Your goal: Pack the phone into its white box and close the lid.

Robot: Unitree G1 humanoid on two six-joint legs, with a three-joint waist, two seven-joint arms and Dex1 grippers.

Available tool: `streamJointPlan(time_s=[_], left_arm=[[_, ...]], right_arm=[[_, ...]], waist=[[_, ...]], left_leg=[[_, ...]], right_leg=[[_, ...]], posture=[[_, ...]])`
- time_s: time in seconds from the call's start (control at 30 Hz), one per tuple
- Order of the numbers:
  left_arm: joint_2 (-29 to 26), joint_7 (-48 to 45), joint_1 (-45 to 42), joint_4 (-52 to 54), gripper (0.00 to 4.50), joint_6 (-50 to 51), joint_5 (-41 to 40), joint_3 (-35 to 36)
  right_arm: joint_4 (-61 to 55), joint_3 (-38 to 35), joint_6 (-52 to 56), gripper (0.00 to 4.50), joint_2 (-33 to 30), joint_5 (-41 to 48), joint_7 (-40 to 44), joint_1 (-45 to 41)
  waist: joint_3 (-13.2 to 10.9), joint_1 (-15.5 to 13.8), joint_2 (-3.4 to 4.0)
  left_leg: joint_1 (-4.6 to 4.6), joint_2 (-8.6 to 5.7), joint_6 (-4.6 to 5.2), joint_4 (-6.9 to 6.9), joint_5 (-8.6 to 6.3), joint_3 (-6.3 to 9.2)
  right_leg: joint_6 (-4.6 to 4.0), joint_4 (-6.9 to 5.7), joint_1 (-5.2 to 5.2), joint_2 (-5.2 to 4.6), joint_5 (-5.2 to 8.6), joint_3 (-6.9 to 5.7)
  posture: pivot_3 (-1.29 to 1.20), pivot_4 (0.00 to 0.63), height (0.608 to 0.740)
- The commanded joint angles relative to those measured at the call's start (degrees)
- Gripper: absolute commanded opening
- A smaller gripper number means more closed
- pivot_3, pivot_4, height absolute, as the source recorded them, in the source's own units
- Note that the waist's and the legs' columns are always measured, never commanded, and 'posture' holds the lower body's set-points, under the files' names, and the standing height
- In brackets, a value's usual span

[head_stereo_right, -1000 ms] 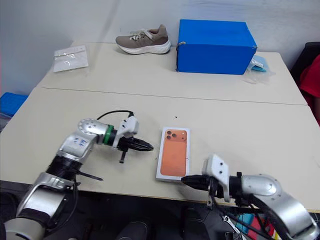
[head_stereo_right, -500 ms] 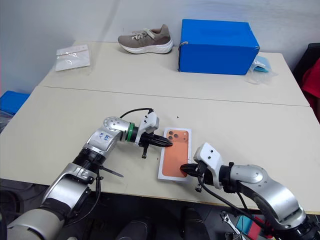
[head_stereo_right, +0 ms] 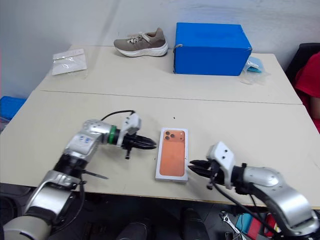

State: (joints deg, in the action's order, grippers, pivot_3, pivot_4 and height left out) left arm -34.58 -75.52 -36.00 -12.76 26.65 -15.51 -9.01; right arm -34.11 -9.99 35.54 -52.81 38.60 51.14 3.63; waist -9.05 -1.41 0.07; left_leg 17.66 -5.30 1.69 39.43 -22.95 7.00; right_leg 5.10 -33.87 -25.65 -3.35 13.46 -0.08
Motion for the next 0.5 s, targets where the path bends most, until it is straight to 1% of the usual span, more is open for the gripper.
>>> streamJointPlan(time_s=[0.03,0.13,0.23,0.27,0.3,0.4,0.5], left_arm=[[-7.4,-3.7,4.1,11.0,2.13,6.4,-7.6,7.1],[-12.0,-3.8,7.7,16.4,3.06,9.4,-10.9,10.4],[-16.7,-2.9,11.6,22.8,3.97,13.4,-15.5,16.6],[-17.6,-2.1,12.6,24.4,4.29,13.9,-16.5,18.3],[-18.1,-1.2,13.1,25.6,4.47,14.4,-17.4,19.5],[-18.3,1.7,13.8,28.1,4.47,16.1,-19.0,21.2],[-17.8,3.0,14.4,29.5,4.47,15.3,-19.4,20.5]], right_arm=[[0.0,-9.6,0.7,2.31,-4.2,6.1,7.5,-0.2],[1.8,-14.3,1.8,3.28,-7.4,8.5,12.1,-0.1],[4.8,-20.6,3.2,4.26,-11.6,10.3,18.7,0.5],[5.9,-22.0,3.1,4.50,-12.4,10.0,20.3,0.9],[6.8,-23.0,2.9,4.50,-12.8,9.5,21.2,1.1],[8.8,-23.6,1.5,4.50,-12.2,7.5,20.8,0.6],[8.8,-22.2,0.8,4.50,-11.0,6.8,19.6,-0.2]], waist=[[-0.1,0.0,0.05],[-0.1,-0.2,0.09],[-0.2,-0.6,0.17],[-0.2,-0.8,0.16],[-0.2,-1.0,0.16],[-0.2,-1.6,0.20],[-0.3,-1.7,0.29]], left_leg=[[0.01,0.00,-0.01,0.00,0.00,0.00],[0.00,0.00,0.02,-0.11,-0.01,-0.01],[0.03,-0.01,0.09,-0.14,-0.05,0.01],[0.06,-0.01,0.13,-0.15,-0.07,0.01],[0.05,0.00,0.15,-0.16,-0.08,0.02],[0.08,0.00,0.17,-0.17,-0.10,0.01],[0.09,-0.01,0.17,-0.19,-0.10,0.00]], right_leg=[[-0.01,0.03,-0.01,0.00,0.01,0.00],[-0.01,0.05,0.02,-0.02,0.01,0.01],[-0.01,0.17,0.07,-0.05,0.01,-0.02],[-0.01,0.17,0.07,-0.05,0.01,-0.02],[-0.01,0.20,0.08,-0.05,0.01,-0.03],[-0.01,0.31,0.08,-0.05,0.01,-0.05],[-0.01,0.32,0.07,-0.06,0.01,-0.05]], posture=[[0.00,0.150,0.740],[0.00,0.150,0.740],[0.00,0.150,0.740],[0.00,0.150,0.740],[0.00,0.150,0.740],[0.00,0.150,0.740],[0.00,0.150,0.740]])
